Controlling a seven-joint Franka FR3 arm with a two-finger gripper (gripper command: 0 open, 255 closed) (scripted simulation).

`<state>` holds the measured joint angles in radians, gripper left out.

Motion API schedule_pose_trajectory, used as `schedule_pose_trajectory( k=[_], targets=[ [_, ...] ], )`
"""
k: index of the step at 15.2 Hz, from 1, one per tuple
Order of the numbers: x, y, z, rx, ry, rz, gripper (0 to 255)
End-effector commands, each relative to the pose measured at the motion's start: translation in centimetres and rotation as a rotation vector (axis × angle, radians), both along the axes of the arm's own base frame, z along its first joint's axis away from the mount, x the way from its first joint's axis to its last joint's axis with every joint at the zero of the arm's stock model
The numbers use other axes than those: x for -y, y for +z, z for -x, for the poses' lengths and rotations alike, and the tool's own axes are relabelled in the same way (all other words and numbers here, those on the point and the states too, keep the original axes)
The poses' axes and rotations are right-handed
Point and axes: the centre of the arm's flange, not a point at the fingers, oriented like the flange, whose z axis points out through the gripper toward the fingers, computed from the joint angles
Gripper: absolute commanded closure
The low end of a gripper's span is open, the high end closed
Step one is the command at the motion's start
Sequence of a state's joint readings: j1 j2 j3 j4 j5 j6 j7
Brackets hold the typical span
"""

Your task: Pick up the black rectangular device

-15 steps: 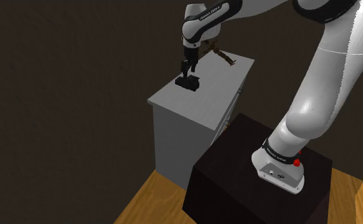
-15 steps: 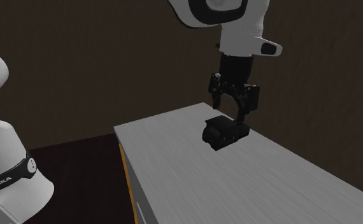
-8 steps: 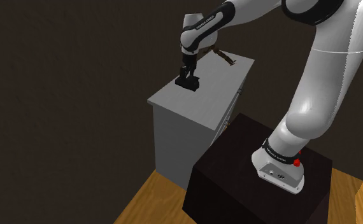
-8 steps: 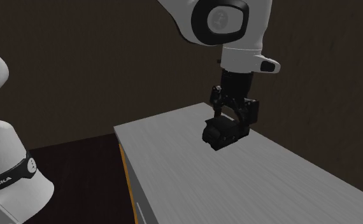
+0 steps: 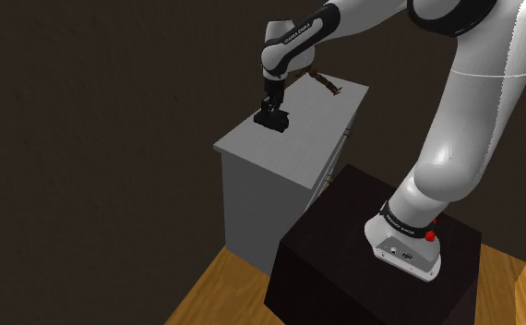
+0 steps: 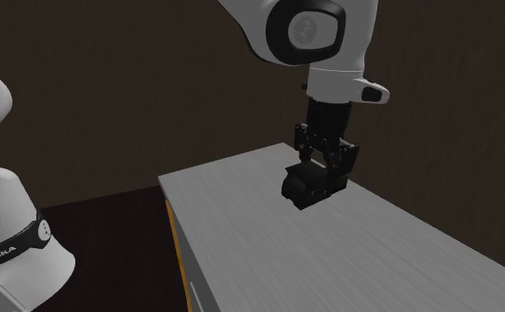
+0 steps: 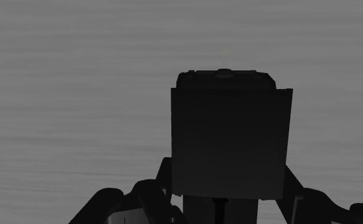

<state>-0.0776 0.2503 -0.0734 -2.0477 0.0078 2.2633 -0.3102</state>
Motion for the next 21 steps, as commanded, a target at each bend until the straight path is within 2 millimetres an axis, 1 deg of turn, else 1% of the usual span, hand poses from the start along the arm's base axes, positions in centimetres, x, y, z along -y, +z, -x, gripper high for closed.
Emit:
schedule_pose_trajectory(
  k=[1, 4, 19, 21],
  targets=[
    [0.0, -0.1, 0.0, -0.001, -0.001, 0.000, 255],
    [0.0, -0.1, 0.0, -0.001, -0.001, 0.000, 255],
    [0.0, 7.8, 0.0, -0.001, -0.001, 0.000, 255],
    [0.0, 7.9, 0.0, -0.001, -0.001, 0.000, 255]
  ],
)
